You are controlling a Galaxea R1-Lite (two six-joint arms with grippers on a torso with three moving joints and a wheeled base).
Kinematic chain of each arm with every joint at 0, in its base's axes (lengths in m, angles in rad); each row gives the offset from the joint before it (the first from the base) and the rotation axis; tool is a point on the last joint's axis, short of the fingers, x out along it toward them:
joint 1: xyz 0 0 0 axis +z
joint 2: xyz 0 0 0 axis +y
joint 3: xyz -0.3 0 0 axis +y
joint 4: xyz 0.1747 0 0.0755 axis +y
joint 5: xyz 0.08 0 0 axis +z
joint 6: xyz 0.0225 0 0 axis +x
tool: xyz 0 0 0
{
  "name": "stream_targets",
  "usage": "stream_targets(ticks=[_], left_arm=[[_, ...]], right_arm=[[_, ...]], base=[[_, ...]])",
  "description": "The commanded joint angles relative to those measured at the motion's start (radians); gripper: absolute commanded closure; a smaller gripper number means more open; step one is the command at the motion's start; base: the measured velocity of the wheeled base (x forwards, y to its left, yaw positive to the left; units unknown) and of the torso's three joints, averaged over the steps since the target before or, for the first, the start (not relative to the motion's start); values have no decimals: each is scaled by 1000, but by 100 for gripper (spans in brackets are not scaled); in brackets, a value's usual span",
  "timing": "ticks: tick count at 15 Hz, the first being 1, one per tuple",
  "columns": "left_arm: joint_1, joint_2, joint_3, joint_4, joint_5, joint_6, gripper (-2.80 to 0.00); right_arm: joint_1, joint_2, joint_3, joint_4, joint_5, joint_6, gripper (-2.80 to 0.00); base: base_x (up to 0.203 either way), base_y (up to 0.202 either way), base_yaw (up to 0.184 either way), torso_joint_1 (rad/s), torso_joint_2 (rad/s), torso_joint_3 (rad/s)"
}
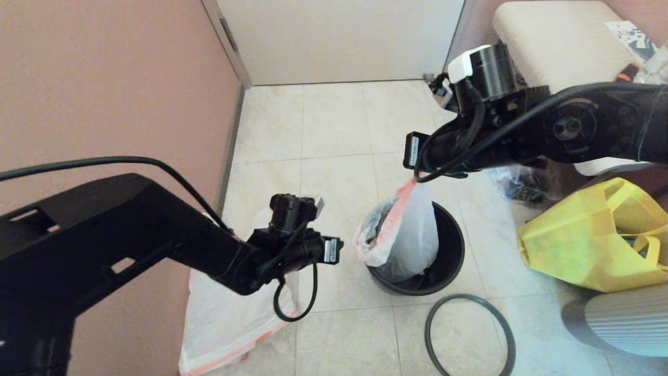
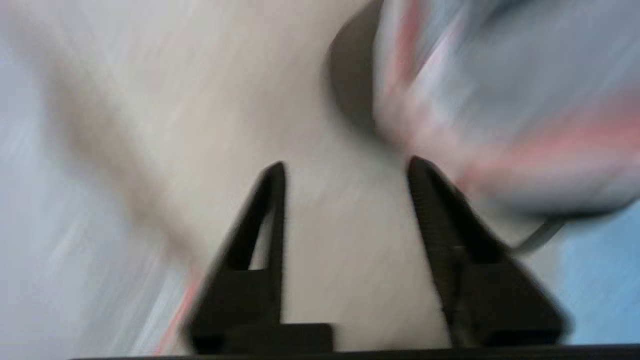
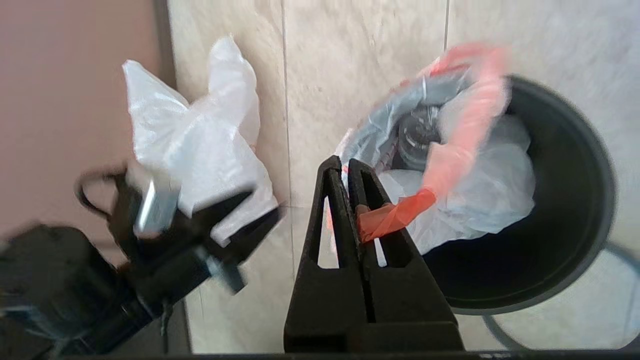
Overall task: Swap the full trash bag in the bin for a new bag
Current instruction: Place the trash bag on the floor
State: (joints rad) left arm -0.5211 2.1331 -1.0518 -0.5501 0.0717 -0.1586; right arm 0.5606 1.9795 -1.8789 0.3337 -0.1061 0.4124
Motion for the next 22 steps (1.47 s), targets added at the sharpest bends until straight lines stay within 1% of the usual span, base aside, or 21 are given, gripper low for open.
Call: stream_targets(ticks=[1, 2, 3, 5, 7, 9, 11, 12, 13, 14, 15, 16, 17, 19, 22], left_arm=[[40, -63, 175, -74, -4, 1, 0], [70, -34, 242, -140, -23, 0, 0], [90, 23, 280, -209, -53, -3, 0], [114, 127, 316, -386, -115, -9, 0], [138, 197, 325, -510, -203, -25, 0], [157, 224, 328, -528, -221, -27, 0], [159, 264, 308, -531, -220, -16, 0], [155, 276, 302, -531, -220, -3, 0], [152, 289, 302, -533, -219, 9, 0], [150, 294, 303, -540, -220, 17, 0], [150, 297, 305, -547, -220, 17, 0], [148, 298, 306, -551, -220, 18, 0], [148, 298, 308, -553, -220, 17, 0], [148, 299, 308, -558, -220, 17, 0], [140, 318, 304, -563, -215, 26, 0]], right_arm=[[15, -69, -3, 17, -15, -13, 0], [19, -91, -4, 24, -26, -37, 0], [22, -117, -5, 23, -45, -66, 0], [44, -158, -43, 26, -100, -112, 0], [63, -209, -56, 26, -159, -153, 0], [71, -261, -60, 22, -180, -191, 0], [73, -324, -76, 13, -223, -271, 0], [72, -353, -79, -9, -264, -345, 0], [72, -380, -80, -65, -315, -419, 0], [68, -397, -81, -142, -349, -524, 0], [50, -409, -82, -240, -374, -652, 0], [0, -414, -89, -319, -390, -719, 0], [-41, -416, -95, -348, -399, -744, 0], [-101, -418, -101, -391, -393, -757, 0], [-110, -422, -106, -545, -389, -762, 0]], base=[[0, 0, 0, 0, 0, 0], [0, 0, 0, 0, 0, 0], [0, 0, 0, 0, 0, 0], [0, 0, 0, 0, 0, 0], [0, 0, 0, 0, 0, 0], [0, 0, 0, 0, 0, 0], [0, 0, 0, 0, 0, 0], [0, 0, 0, 0, 0, 0], [0, 0, 0, 0, 0, 0], [0, 0, 0, 0, 0, 0], [0, 0, 0, 0, 0, 0], [0, 0, 0, 0, 0, 0], [0, 0, 0, 0, 0, 0], [0, 0, 0, 0, 0, 0], [0, 0, 0, 0, 0, 0]])
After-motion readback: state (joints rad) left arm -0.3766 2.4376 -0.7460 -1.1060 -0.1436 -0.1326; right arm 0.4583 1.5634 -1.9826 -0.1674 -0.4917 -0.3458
